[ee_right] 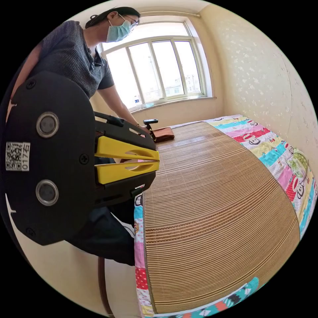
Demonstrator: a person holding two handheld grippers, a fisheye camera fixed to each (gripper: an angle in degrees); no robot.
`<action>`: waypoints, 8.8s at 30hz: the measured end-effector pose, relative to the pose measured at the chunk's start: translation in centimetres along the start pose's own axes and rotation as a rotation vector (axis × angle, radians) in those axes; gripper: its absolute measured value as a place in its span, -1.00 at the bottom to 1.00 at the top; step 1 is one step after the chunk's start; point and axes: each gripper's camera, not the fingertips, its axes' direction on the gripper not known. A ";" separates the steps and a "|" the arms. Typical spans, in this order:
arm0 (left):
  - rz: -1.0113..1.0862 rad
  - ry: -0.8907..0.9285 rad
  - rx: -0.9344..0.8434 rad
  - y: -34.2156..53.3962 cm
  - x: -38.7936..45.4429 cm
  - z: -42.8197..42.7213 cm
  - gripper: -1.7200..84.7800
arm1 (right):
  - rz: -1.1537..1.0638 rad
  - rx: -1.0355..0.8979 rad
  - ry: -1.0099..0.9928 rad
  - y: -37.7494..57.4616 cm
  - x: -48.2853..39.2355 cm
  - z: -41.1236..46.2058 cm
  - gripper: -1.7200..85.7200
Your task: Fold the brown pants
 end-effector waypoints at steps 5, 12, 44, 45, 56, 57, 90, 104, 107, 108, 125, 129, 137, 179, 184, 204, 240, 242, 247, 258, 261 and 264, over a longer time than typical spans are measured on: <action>-0.138 0.440 0.077 2.5 -6.9 -4.8 -0.87 | 0.048 0.047 -0.160 -1.6 3.3 -2.8 -0.95; 0.341 1.277 0.492 9.8 -11.3 -22.1 -0.88 | -0.008 -0.038 -0.308 -4.5 5.3 -3.9 -0.94; 1.451 1.169 0.238 46.2 39.3 -36.6 -0.85 | -1.127 -0.003 -1.401 -8.8 7.6 -29.0 -0.66; 1.346 1.060 0.204 45.4 40.3 -34.4 -0.84 | -1.183 -0.007 -1.390 -8.1 7.1 -30.0 -0.66; 1.161 0.888 0.382 45.3 46.4 -30.0 -0.95 | -1.952 -0.167 -1.435 4.3 6.6 -38.1 -0.62; 1.128 0.949 0.451 44.6 46.1 -31.0 -0.92 | -1.982 -0.196 -1.487 4.8 6.7 -38.2 -0.62; 0.909 1.831 0.297 24.4 54.8 -28.7 -0.91 | -1.270 -0.197 -0.506 0.3 -3.7 -16.6 -0.42; 0.708 1.598 0.458 20.7 60.4 -24.3 -0.90 | -0.875 0.084 -0.378 8.7 0.9 -7.0 -0.52; 0.750 1.495 0.326 22.1 66.0 -22.5 -0.90 | -0.880 0.095 -0.266 9.6 -1.7 -4.2 -0.46; 0.771 1.491 0.243 22.2 68.1 -21.4 -0.90 | -0.873 0.096 -0.220 9.6 -2.1 -3.8 -0.45; 0.695 1.545 0.338 23.7 68.9 -24.2 -0.91 | -0.656 0.225 0.110 14.4 -8.1 1.9 -0.55; 0.654 1.554 0.471 24.8 64.1 -25.8 -0.91 | -0.615 0.394 0.203 16.1 -8.3 -0.7 -0.77; 0.714 1.618 0.729 29.3 55.3 -31.2 -0.92 | -0.901 0.708 0.258 20.2 -20.1 -9.8 -0.88; 0.612 1.407 1.651 48.4 30.4 -65.1 -0.93 | -1.413 0.771 0.079 28.5 -45.7 -33.5 -0.91; 0.422 1.266 1.333 30.7 35.7 -65.3 -0.92 | -1.177 0.591 0.386 7.2 -46.3 -28.7 -0.91; 0.245 0.419 -0.069 2.8 26.5 -7.2 -0.75 | -0.360 -0.289 0.403 -17.8 8.9 4.8 -0.87; -0.143 0.596 -0.388 15.9 -11.1 -7.0 -0.85 | 0.097 -0.374 0.191 4.5 36.5 -7.5 -0.91; -0.093 0.617 -0.360 15.5 -11.4 -8.6 -0.85 | 0.135 -0.237 0.163 5.9 37.1 -10.2 -0.90; 0.111 0.553 -0.311 14.5 -9.4 -11.9 -0.85 | 0.216 -0.136 0.127 7.1 41.0 -13.0 -0.76; 0.162 0.891 -0.360 20.6 -5.9 -15.5 -0.84 | 0.135 -0.370 0.055 7.6 47.6 -12.9 -0.86; 0.194 0.990 -0.393 22.2 -3.6 -16.2 -0.82 | -0.019 -0.368 -0.026 8.7 44.9 -14.9 -0.88; 0.403 1.152 -0.451 23.7 2.5 -18.5 -0.77 | -0.209 -0.380 -0.035 10.8 39.3 -17.8 -0.89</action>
